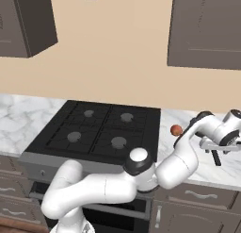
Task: Place the pan on the front left burner on the stove. Then place the tomato and the onion in the pan and turn on the front left burner.
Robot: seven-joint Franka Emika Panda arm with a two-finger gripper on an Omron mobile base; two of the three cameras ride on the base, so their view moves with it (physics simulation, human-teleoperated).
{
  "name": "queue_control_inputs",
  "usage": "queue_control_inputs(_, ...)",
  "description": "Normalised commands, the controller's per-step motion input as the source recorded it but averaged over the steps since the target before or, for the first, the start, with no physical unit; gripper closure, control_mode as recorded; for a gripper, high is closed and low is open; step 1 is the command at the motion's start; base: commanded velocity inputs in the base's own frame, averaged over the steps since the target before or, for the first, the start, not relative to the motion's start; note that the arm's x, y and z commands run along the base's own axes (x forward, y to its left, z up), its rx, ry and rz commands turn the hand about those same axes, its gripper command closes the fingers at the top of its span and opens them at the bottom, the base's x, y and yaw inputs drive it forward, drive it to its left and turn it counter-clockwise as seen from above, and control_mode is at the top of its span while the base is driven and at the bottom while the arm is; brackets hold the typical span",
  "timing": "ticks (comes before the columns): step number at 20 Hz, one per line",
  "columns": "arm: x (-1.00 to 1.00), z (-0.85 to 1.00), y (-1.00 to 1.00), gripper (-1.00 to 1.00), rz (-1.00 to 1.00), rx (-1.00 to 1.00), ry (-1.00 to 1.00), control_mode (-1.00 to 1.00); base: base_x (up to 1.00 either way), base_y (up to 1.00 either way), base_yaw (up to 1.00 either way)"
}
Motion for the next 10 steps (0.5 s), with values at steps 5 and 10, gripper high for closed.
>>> queue_control_inputs(5,0.0,0.0,-0.22,-1.0,0.07,0.0,0.0,-1.0,0.0,0.0,0.0)
queue_control_inputs(10,0.0,0.0,-0.01,-1.0,0.05,0.0,0.0,-1.0,0.0,0.0,0.0)
